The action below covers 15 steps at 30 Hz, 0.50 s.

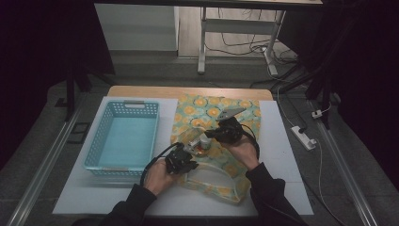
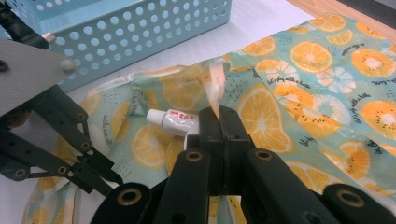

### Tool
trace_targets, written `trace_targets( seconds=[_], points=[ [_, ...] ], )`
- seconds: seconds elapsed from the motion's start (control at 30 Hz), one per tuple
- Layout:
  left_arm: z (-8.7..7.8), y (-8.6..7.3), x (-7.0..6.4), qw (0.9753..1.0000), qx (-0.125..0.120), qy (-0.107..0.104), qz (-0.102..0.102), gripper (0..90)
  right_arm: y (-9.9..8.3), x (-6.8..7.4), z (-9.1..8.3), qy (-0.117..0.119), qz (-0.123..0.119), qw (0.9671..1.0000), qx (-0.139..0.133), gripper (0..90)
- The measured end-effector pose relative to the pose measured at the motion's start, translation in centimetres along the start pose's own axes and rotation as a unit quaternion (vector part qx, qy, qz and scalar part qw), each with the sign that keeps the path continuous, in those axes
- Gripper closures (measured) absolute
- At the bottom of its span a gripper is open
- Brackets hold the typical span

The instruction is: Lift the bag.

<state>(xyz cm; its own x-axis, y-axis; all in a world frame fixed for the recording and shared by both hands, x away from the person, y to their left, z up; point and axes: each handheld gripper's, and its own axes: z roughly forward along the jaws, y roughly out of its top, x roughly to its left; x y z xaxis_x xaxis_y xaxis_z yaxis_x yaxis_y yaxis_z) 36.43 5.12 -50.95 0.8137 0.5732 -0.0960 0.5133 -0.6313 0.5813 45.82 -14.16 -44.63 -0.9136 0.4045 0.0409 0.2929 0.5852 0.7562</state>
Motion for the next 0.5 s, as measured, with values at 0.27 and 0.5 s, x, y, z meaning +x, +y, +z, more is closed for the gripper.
trace_targets(
  seconds=[0.27, 0.5],
  points=[
    [-0.7, 0.5, -0.5, 0.9996, -0.019, -0.009, 0.021, 88.8, 0.2, 0.0, -0.4, 0.003, 0.003, 1.0000, 0.000, 89.6],
    [-1.3, 1.0, -0.3, 0.9995, -0.020, -0.022, -0.015, 88.9, 0.4, 0.1, -0.9, 0.011, 0.003, 0.9999, -0.001, 89.6]
  ],
)
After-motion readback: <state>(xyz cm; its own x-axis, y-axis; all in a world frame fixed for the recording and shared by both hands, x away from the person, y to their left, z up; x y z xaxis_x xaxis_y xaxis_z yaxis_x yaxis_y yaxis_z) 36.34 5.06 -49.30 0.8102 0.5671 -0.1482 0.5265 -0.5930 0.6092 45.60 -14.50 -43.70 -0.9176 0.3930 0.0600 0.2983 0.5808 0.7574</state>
